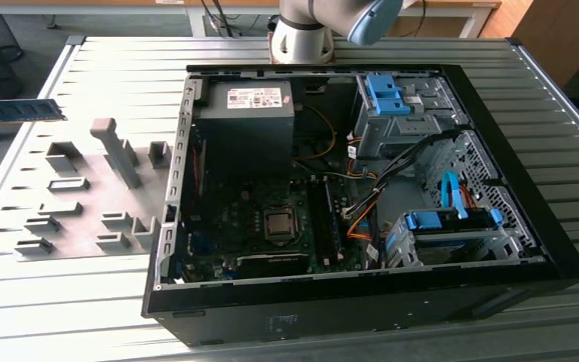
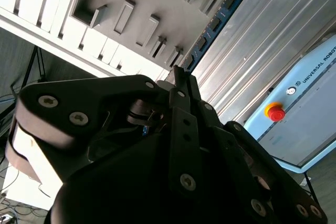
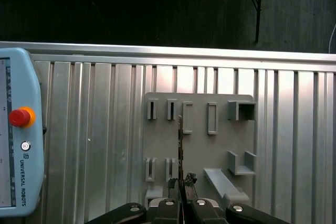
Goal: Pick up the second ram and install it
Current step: 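Pick up the second ram and move it above second insertion slot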
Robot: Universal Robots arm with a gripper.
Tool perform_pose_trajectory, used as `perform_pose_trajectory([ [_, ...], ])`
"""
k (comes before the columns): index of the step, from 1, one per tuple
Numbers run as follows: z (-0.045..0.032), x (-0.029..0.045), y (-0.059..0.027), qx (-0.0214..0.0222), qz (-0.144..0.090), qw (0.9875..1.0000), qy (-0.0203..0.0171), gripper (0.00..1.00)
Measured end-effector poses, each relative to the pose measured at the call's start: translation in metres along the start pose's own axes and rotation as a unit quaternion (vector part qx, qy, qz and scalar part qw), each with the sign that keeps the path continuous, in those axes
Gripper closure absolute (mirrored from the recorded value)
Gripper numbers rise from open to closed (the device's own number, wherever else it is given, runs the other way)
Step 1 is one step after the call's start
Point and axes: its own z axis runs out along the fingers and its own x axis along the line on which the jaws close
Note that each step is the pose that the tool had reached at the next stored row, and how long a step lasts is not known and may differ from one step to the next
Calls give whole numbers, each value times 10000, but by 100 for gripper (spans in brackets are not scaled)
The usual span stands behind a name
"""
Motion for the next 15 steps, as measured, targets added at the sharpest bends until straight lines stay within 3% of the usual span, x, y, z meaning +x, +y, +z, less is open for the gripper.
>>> perform_pose_trajectory([
  [15,-2,1,-47,0,0,10000,0,86],
])
